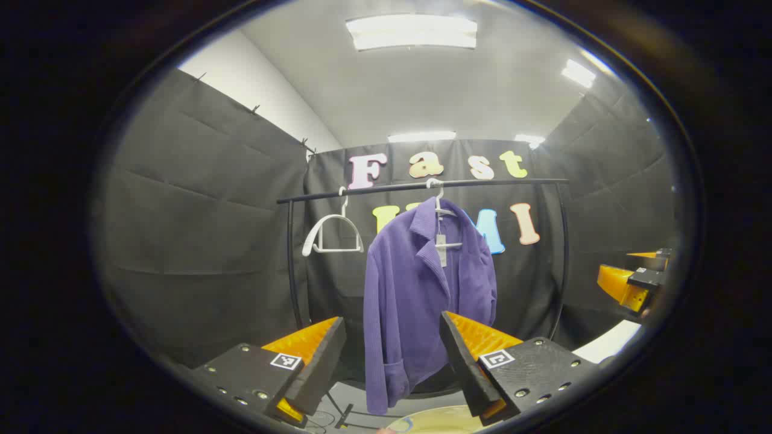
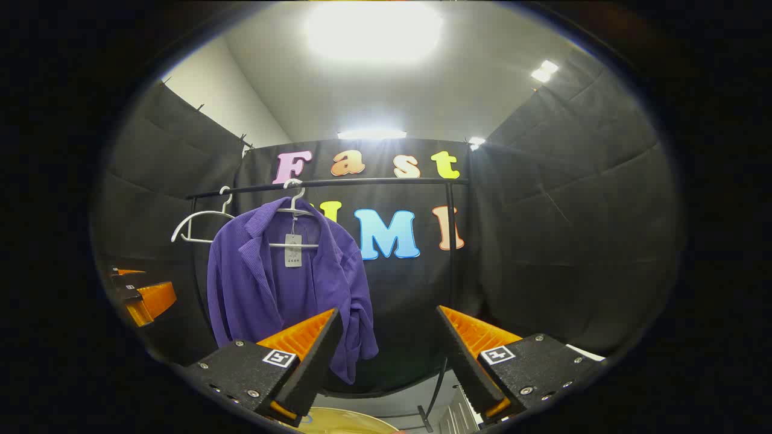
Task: Grasp the clothes on the hanger with both hands and then place them into the laundry hamper below.
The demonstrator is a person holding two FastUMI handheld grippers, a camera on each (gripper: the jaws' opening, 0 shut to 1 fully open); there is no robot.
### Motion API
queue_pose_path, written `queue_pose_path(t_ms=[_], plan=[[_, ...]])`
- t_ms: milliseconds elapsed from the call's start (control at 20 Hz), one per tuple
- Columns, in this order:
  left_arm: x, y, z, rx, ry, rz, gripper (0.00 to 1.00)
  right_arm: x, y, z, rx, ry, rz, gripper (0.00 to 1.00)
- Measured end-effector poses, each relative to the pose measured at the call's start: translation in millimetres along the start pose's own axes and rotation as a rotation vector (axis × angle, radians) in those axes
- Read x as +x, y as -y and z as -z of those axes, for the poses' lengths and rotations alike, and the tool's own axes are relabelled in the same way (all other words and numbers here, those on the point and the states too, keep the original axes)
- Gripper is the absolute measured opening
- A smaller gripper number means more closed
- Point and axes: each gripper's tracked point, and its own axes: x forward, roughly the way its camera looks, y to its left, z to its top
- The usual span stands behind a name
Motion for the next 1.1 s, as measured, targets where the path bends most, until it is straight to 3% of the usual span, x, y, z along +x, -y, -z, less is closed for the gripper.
queue_pose_path(t_ms=[400,850,1100], plan=[[0,4,0,0.003,0.002,-0.004,0.96,-1,0,2,0.001,-0.005,0.0,0.95],[-1,12,0,0.006,-0.001,-0.003,0.84,-1,0,3,-0.006,-0.007,-0.002,0.95],[9,14,-5,0.008,0.005,-0.023,0.91,0,-1,3,-0.007,0.002,-0.019,0.95]])
